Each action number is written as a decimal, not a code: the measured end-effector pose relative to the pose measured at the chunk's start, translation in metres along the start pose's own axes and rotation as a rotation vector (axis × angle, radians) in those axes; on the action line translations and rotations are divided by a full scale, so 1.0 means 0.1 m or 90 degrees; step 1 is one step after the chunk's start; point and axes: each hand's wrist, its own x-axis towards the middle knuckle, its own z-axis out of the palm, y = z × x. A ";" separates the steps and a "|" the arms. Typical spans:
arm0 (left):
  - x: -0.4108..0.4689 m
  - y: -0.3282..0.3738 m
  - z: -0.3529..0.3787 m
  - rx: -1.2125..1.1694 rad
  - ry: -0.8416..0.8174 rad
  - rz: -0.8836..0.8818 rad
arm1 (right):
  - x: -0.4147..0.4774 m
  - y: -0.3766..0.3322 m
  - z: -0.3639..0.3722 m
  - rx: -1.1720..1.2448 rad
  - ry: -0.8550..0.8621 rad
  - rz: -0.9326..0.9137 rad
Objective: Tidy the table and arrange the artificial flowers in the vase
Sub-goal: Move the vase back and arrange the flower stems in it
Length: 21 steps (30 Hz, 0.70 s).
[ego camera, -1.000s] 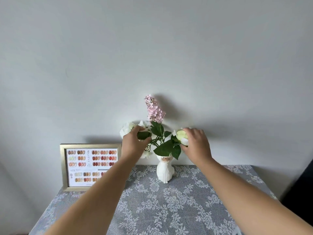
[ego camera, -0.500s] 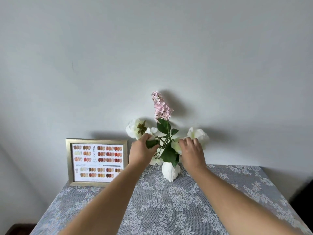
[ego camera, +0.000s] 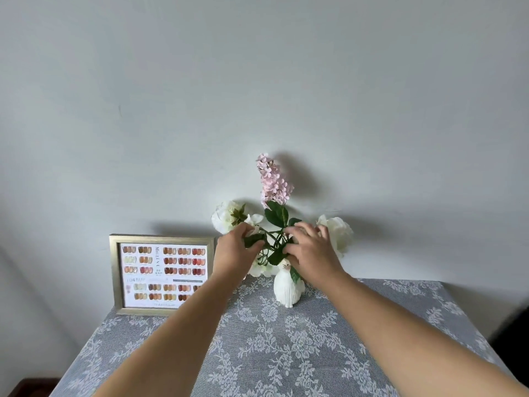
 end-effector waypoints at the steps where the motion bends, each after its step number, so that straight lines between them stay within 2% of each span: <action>1: 0.00 -0.01 -0.02 -0.005 0.002 -0.003 | 0.06 0.00 -0.02 0.027 0.017 0.026; 10: 0.00 -0.08 -0.04 -0.006 0.007 0.006 | 0.53 0.14 -0.15 0.146 0.078 0.262; 15: -0.07 -0.08 0.01 0.010 0.011 0.061 | 0.68 0.19 -0.10 0.178 0.076 0.376; 21: -0.09 0.02 0.16 0.010 -0.012 0.126 | 0.74 0.10 -0.06 0.230 0.058 0.364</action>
